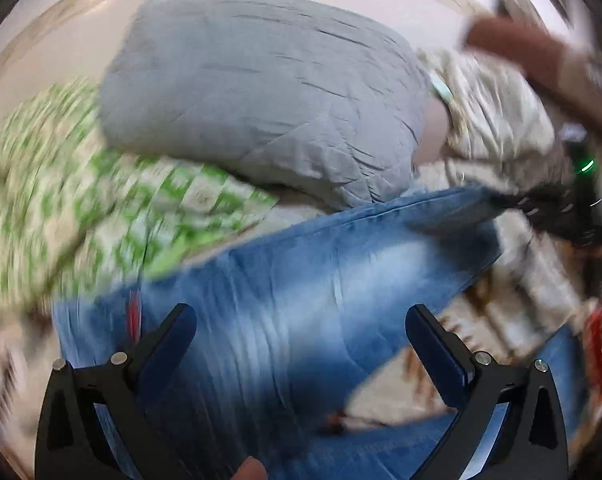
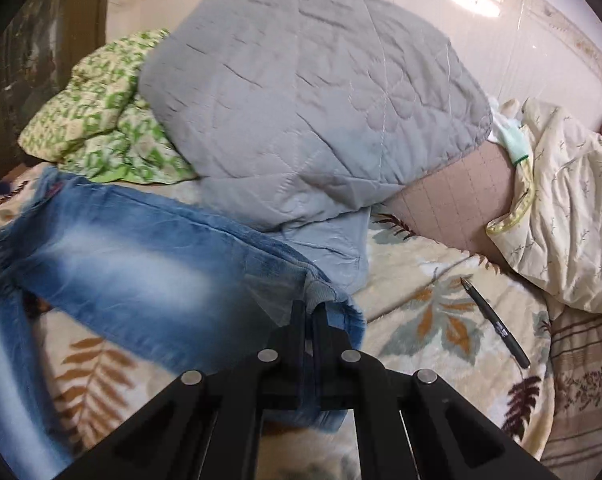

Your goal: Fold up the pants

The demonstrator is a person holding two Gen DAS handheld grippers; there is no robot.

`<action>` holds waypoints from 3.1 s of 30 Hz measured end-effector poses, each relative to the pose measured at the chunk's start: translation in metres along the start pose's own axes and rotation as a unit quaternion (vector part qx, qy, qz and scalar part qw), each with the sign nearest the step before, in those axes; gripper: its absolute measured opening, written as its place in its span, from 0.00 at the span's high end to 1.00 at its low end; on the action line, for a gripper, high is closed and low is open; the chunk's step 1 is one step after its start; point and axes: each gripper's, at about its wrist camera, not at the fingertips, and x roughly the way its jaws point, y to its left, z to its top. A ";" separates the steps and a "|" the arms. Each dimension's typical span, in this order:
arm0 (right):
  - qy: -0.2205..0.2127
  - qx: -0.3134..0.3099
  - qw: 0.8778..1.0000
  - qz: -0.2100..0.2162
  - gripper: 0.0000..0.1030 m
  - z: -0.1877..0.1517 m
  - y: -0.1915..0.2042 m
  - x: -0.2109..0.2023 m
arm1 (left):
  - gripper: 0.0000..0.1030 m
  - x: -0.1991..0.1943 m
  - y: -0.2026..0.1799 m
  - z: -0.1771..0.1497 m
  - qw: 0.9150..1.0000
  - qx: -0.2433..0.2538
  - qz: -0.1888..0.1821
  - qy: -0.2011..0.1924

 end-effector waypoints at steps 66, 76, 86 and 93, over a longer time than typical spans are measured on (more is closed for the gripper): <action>0.041 0.171 0.983 -0.053 0.97 -0.220 0.114 -0.221 | 0.93 -0.118 -0.162 -0.182 0.988 0.135 0.065 0.029; 0.113 0.213 0.969 -0.048 0.96 -0.243 0.119 -0.200 | 0.92 -0.091 -0.168 -0.199 0.984 0.142 0.050 0.095; 0.097 0.202 0.965 -0.133 0.95 -0.230 0.118 -0.253 | 0.13 -0.120 -0.172 -0.192 0.989 0.133 0.014 0.056; 0.029 0.208 0.971 -0.111 0.94 -0.188 0.126 -0.269 | 0.08 -0.183 -0.156 -0.180 0.995 0.104 0.005 -0.005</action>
